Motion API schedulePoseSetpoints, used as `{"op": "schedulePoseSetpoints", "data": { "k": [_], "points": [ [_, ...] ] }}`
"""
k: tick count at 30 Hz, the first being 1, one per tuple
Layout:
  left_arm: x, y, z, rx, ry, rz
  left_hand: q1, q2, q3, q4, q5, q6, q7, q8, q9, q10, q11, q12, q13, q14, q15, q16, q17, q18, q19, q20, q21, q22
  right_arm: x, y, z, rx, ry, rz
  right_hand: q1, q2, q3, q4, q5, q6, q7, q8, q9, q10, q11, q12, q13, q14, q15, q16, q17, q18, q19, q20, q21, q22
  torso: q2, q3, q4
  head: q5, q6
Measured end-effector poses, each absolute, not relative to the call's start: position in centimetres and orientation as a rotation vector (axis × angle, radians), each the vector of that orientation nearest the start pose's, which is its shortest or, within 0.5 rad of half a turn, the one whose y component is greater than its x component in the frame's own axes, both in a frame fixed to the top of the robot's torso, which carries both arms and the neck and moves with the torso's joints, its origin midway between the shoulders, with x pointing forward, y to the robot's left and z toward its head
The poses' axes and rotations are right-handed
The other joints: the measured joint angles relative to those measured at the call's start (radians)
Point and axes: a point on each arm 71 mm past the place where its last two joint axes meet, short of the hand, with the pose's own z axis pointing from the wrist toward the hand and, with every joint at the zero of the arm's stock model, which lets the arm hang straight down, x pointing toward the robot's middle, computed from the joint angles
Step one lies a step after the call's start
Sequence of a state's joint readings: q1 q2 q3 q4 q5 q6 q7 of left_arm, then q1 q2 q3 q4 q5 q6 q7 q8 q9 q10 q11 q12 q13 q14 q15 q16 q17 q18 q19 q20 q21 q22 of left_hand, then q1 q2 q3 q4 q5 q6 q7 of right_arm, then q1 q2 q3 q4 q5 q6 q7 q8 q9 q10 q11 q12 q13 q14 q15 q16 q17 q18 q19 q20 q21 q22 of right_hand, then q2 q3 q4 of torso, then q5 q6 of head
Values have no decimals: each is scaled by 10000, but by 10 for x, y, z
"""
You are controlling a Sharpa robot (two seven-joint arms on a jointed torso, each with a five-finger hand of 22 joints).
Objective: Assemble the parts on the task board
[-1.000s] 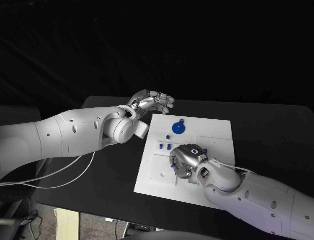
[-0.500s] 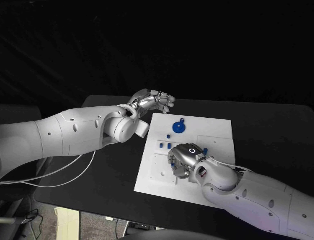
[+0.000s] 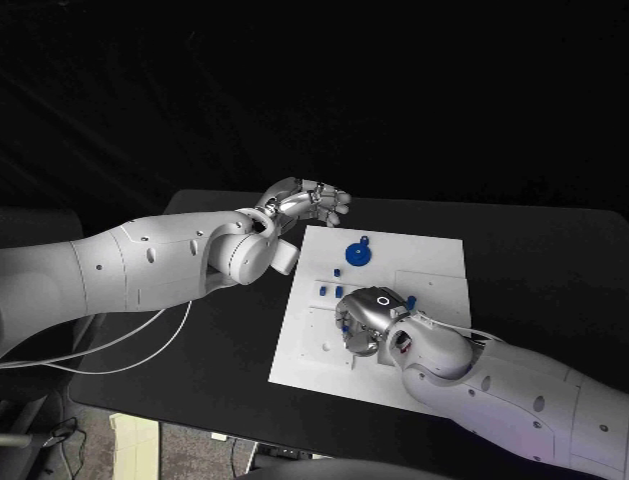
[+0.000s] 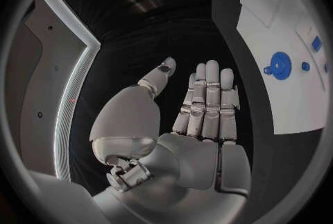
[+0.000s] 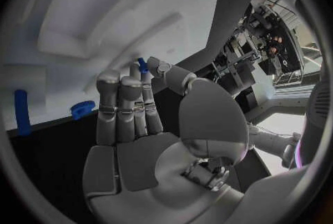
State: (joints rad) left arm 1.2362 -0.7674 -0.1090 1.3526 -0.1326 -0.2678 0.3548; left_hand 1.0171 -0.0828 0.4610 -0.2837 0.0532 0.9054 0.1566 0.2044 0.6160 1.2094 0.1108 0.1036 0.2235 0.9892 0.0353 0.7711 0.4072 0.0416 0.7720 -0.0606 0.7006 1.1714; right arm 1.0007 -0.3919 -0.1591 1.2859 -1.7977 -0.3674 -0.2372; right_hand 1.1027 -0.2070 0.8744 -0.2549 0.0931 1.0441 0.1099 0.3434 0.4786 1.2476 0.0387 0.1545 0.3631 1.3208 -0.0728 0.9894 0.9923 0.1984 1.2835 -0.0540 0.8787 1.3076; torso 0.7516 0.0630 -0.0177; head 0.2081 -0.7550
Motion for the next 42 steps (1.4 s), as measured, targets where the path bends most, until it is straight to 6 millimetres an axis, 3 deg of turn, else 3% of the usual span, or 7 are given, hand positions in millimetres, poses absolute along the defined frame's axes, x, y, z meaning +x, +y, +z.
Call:
{"op": "schedulePoseSetpoints", "data": {
  "k": [3, 8, 15, 23, 27, 39, 42],
  "points": [
    [517, 219, -195, -9720, 15144, -14150, 0, 0, 0, 0, 0, 0, 0, 0, 0, 0, 0, 0, 0, 13, 12, 0, 0, 58, 0, 0, 0, 0, 431, -32, -314, -4892, 17166, 6605, -253, -231, -153, 154, -91, -294, 81, -163, -73, -3, 3, -207, -32, -55, 53, 0, -27, -6, -33, 2, 0, 0, 0, 0, -2, 5, 0],
    [517, 219, -195, -9726, 15154, -14146, 0, 0, 0, 0, 0, 0, 0, 0, 0, 0, -1, 0, 0, 12, 12, 0, 11, 103, 0, 1, 0, 9, 431, -33, -314, -4676, 17267, 6784, -548, -540, -531, 295, -234, -915, 314, -496, -192, -481, 437, -654, -101, -151, 348, -46, -82, -222, -142, -32, -64, -1, 0, 3, -7, 11, -1],
    [517, 220, -196, -9741, 15161, -14122, 0, 0, 0, 0, 0, -36, 36, 0, -10, 0, -1, 0, 0, 12, 12, 0, 22, 103, 0, 1, 0, 8, 431, -38, -314, -4234, 17253, 7021, -682, -751, -1101, 358, -1, -1471, 618, -620, -220, -1049, 616, -942, -394, -315, 534, -45, -147, -371, -300, 21, -159, -1, -2, 9, -8, -1, -1],
    [517, 220, -196, -9750, 15167, -14111, 0, 0, 0, 0, 0, -36, 36, 0, -10, 1, -1, 0, 0, 12, 12, -1, 33, 99, 0, 1, 0, 8, 429, -45, -304, -3637, 16959, 7341, -679, -748, -1155, 356, 120, -1522, 634, -620, -220, -1077, 612, -945, -385, -328, 547, -45, -177, -374, -304, 22, -192, -1, -4, 15, -12, -22, 29],
    [517, 221, -196, -9761, 15163, -14089, 0, 0, 0, 0, 0, -36, 36, 0, -10, 1, -1, 0, 0, 12, 11, -38, 32, 96, 0, 1, 0, 17, 430, -54, -290, -3306, 16776, 7515, -638, -788, -1237, 356, 438, -1522, 634, -620, -197, -1077, 612, -889, -385, -328, 547, -44, -197, -373, -317, 36, -192, -1, -4, 16, -12, -52, 58],
    [516, 227, -195, -9803, 15127, -14005, 0, 0, 0, 0, 0, -36, 36, 0, -9, 1, -1, -38, 0, 8, 8, -38, 40, 53, 0, 1, 0, 16, 454, -105, -230, -2645, 16240, 7441, -321, -601, -1223, 426, 679, -1461, 573, -539, -136, -1003, 539, -804, -369, -134, 504, 244, -179, -375, -125, -35, -40, -2, -10, 17, -38, -243, 313],
    [516, 228, -195, -9807, 15124, -13998, 0, 0, 0, 0, 0, -36, 36, 0, -9, 1, -1, -38, 0, 8, 7, -37, 51, 50, 0, 1, 0, 16, 463, -119, -225, -2730, 16283, 6949, -281, -641, -1223, 426, 679, -1451, 564, -539, -137, -1002, 539, -805, -389, -41, 512, 310, -175, -375, -46, -45, 1, -2, -12, 18, -45, -298, 376]
  ]
}}
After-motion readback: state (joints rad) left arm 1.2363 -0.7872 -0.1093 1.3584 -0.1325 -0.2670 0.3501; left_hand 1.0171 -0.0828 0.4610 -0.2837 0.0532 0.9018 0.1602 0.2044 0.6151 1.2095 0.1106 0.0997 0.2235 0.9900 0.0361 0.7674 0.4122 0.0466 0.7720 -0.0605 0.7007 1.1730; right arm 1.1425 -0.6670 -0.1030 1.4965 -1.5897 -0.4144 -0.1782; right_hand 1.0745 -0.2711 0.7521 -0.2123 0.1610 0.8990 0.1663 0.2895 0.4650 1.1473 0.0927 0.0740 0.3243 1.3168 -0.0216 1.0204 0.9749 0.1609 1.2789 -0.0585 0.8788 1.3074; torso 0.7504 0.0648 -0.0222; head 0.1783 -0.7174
